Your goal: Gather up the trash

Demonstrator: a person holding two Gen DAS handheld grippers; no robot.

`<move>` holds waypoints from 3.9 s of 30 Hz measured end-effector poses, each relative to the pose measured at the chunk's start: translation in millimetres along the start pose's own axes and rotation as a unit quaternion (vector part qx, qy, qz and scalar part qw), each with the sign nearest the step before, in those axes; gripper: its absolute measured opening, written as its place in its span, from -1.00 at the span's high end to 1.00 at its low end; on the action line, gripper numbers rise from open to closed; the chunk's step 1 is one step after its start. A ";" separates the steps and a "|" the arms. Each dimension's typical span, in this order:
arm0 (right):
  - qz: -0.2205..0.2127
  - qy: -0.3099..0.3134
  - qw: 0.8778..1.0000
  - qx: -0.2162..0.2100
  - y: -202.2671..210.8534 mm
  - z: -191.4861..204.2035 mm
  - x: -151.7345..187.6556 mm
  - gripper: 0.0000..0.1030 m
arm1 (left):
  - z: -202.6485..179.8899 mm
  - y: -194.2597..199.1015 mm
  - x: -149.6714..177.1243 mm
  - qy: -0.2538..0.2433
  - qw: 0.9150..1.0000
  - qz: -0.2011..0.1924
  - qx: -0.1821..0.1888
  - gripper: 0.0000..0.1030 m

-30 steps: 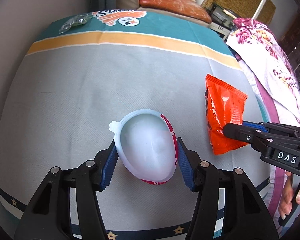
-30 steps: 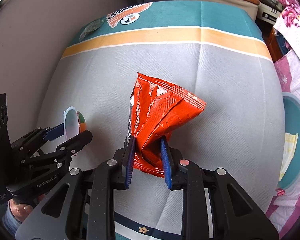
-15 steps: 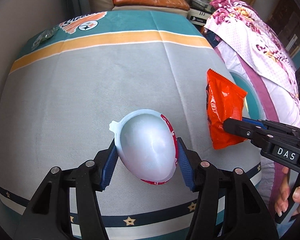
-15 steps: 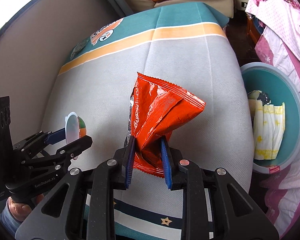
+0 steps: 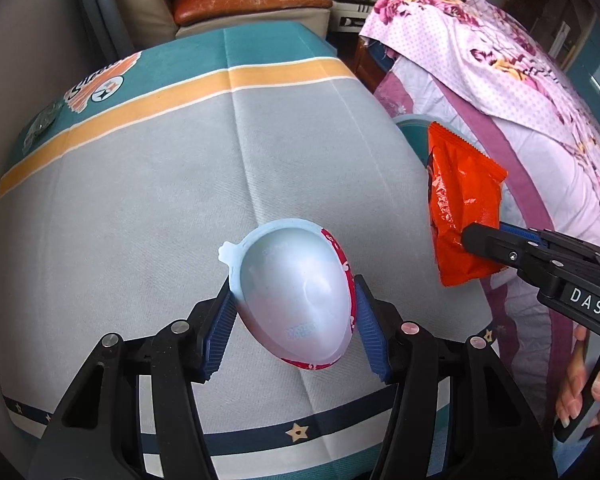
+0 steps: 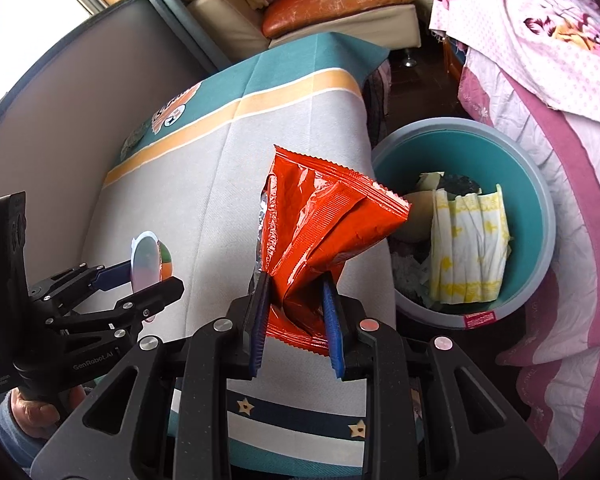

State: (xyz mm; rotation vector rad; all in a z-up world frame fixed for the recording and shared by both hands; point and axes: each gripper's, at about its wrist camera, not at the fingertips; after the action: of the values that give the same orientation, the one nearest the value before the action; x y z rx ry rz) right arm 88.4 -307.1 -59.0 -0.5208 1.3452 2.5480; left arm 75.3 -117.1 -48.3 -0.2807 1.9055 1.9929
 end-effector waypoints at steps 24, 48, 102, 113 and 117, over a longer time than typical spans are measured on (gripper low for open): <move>-0.059 -0.082 0.991 0.082 77.4 -125.4 -29.6 0.51 | -129.5 -21.3 -85.3 -0.093 0.994 -0.020 0.060 -0.12; -0.041 -0.091 0.989 0.111 76.8 -147.7 -54.9 0.49 | -200.7 -76.4 -84.4 -0.142 0.982 0.037 0.120 -0.36; 0.025 -0.061 0.988 0.141 19.5 -105.5 -66.0 -0.29 | -82.0 -64.9 -95.0 -0.027 0.997 -0.001 0.079 -0.83; 0.029 -0.052 0.986 0.155 31.6 -96.2 -53.1 -0.64 | -83.2 -51.4 -86.2 -0.034 0.997 -0.008 0.066 -0.86; 0.028 -0.048 0.986 0.155 38.4 -88.3 -46.8 -0.72 | -77.9 -40.5 -81.9 -0.030 0.997 -0.014 0.064 -0.88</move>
State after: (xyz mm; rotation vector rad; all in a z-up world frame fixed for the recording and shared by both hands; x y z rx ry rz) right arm 136.3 -402.8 -57.1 -0.3012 1.6985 2.3072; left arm 157.6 -203.9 -58.8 -0.2107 1.9706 1.8306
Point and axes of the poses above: each gripper's, at about its wrist camera, not at the fingertips, and y roughly against the way its jaws point, z to its left, x to its underside, and after that the axes turned 8 degrees about -x, right-handed
